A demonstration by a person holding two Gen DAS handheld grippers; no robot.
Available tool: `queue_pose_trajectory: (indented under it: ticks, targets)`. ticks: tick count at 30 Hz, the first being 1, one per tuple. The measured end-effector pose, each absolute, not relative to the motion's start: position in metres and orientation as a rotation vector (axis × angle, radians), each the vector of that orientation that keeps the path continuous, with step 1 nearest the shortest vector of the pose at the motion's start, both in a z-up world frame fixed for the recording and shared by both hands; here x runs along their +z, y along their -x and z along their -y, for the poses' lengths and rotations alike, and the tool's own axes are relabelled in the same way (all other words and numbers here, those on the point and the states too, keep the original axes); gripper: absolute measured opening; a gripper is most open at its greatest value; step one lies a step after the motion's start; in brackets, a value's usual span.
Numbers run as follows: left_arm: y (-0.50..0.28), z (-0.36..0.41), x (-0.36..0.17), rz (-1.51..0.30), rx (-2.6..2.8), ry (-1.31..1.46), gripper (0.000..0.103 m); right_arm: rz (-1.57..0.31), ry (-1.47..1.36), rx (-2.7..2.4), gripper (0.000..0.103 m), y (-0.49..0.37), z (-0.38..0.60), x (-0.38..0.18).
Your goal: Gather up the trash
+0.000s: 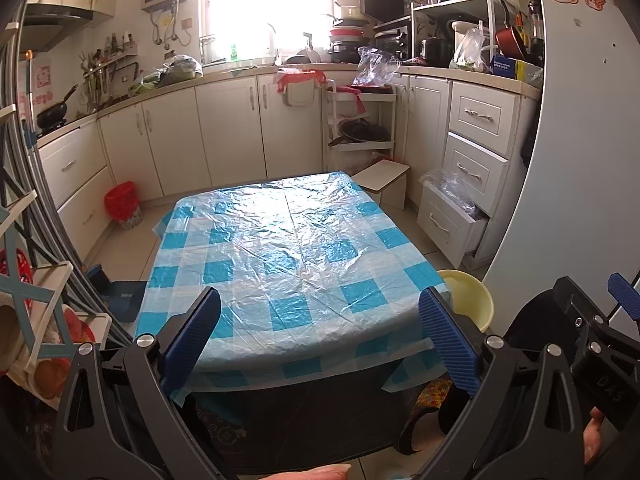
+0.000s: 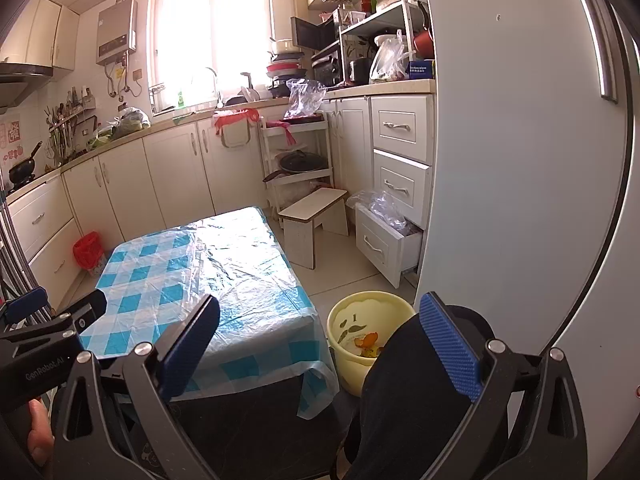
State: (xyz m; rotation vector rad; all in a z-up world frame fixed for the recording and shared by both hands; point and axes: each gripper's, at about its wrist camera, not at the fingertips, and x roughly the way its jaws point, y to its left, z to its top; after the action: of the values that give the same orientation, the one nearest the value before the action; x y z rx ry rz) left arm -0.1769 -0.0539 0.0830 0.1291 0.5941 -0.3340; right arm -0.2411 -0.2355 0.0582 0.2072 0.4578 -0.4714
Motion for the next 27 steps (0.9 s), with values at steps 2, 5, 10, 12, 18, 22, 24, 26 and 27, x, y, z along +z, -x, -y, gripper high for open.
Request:
queue_pose_trajectory:
  ticks: [2,5,10,12,18,22,24,26,27]
  targets:
    - [0.1766,0.0541,0.0825,-0.594,-0.334,-0.130,0.095,-0.459,-0.207,-0.472,0.096,0.2410,0.2353,0.0581]
    - [0.1768,0.0539,0.0830,-0.595,-0.335,-0.129,0.095,-0.459,-0.206,-0.470,0.096,0.2418,0.2347,0.0576]
    - [0.1774,0.0538,0.0848,-0.597,-0.333,-0.126,0.095,-0.461,-0.203,-0.465,0.096,0.2417,0.2355,0.0575]
    - [0.1774,0.0534,0.0850,-0.596,-0.334,-0.125,0.095,-0.462,-0.203,-0.466,0.096,0.2416,0.2350,0.0574]
    - [0.1774,0.0539,0.0848,-0.601,-0.340,-0.125,0.095,-0.461,-0.203,-0.466,0.096,0.2414,0.2345,0.0574]
    - [0.1749,0.0502,0.0822,-0.619,-0.365,-0.085,0.095,-0.462,-0.202,-0.466,0.096,0.2414,0.2340,0.0574]
    - [0.1740,0.0474,0.0807,-0.624,-0.369,-0.071,0.095,-0.462,-0.200,-0.463,0.096,0.2408,0.2330,0.0566]
    - [0.1763,0.0464,0.0816,-0.602,-0.342,-0.084,0.095,-0.460,-0.201,-0.463,0.096,0.2410,0.2331,0.0568]
    - [0.1771,0.0460,0.0829,-0.589,-0.331,-0.089,0.095,-0.460,-0.201,-0.463,0.096,0.2407,0.2322,0.0564]
